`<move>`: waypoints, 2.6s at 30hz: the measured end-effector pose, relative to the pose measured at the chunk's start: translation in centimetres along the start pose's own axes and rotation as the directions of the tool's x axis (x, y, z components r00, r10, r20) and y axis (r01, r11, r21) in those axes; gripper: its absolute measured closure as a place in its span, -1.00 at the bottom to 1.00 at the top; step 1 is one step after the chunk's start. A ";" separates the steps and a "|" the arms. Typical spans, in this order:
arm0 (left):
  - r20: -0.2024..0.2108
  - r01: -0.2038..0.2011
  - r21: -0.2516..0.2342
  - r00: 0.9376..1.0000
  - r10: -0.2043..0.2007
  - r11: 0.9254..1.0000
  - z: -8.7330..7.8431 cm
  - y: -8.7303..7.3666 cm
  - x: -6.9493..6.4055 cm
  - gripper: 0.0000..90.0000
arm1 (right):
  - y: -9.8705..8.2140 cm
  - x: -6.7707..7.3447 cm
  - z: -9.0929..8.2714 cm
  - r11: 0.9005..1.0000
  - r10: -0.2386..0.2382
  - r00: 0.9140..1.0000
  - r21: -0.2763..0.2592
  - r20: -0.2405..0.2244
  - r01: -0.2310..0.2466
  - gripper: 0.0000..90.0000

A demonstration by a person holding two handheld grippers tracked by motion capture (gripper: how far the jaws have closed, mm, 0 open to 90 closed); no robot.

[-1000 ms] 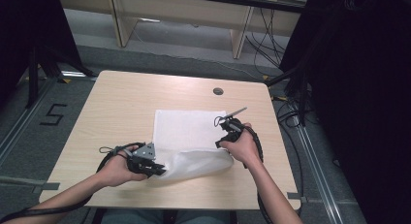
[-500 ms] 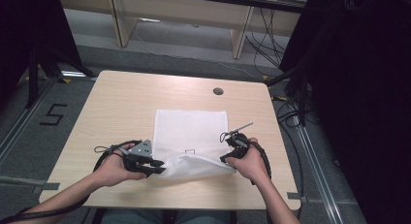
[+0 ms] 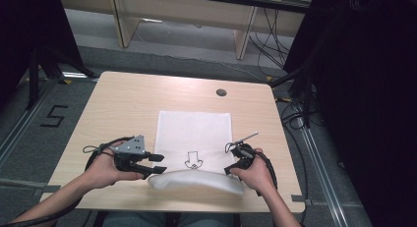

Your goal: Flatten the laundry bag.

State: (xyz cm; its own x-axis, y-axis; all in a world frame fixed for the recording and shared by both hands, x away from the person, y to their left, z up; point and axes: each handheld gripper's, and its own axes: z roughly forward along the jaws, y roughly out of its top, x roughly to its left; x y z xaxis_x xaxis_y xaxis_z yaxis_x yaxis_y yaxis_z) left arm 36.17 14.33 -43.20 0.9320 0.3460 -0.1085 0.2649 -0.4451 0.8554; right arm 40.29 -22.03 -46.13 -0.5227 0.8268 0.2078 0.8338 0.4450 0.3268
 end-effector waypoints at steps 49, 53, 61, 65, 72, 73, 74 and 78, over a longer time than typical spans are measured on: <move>-0.092 -0.069 0.344 0.990 0.107 0.936 6.2 -4.4 3.0 0.28 | -0.3 2.0 2.5 0.996 -0.081 0.997 0.022 0.004 0.081 0.95; -0.107 -0.067 0.344 0.988 0.110 0.937 6.0 -4.5 3.3 0.28 | 0.1 2.0 2.6 0.995 -0.096 0.995 0.023 -0.001 0.096 0.94; -0.148 -0.011 0.288 0.987 0.056 0.958 6.0 -4.9 3.1 0.30 | 0.3 1.8 2.8 0.995 -0.095 0.995 -0.008 -0.009 0.095 0.90; -0.139 -0.029 0.324 0.987 0.078 0.946 5.7 -4.9 3.3 0.30 | 0.3 1.9 2.7 0.992 -0.118 0.993 -0.040 0.001 0.118 0.82; -0.173 -0.002 0.285 0.984 0.053 0.958 5.8 -5.1 3.2 0.26 | 0.1 0.7 0.3 0.984 -0.057 0.998 -0.166 0.037 0.062 0.75; -0.173 -0.002 0.285 0.984 0.053 0.958 5.8 -5.1 3.2 0.26 | 0.1 0.7 0.3 0.984 -0.057 0.998 -0.166 0.037 0.062 0.75; -0.175 0.005 0.286 0.983 0.047 0.958 5.6 -5.2 3.3 0.26 | -0.2 0.1 0.0 0.984 -0.033 0.999 -0.176 0.042 0.040 0.73; -0.182 0.006 0.290 0.982 0.049 0.957 5.5 -5.2 3.2 0.25 | -0.5 -0.6 -0.4 0.978 -0.024 0.998 -0.203 0.055 0.035 0.64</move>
State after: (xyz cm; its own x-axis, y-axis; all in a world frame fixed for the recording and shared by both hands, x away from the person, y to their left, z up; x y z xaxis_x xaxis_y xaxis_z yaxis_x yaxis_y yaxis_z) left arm 39.16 13.19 -50.76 0.8832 0.4681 0.0276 0.3305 -0.6632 0.6715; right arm 40.10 -22.88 -46.06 -0.5319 0.8336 0.1487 0.7615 0.3942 0.5145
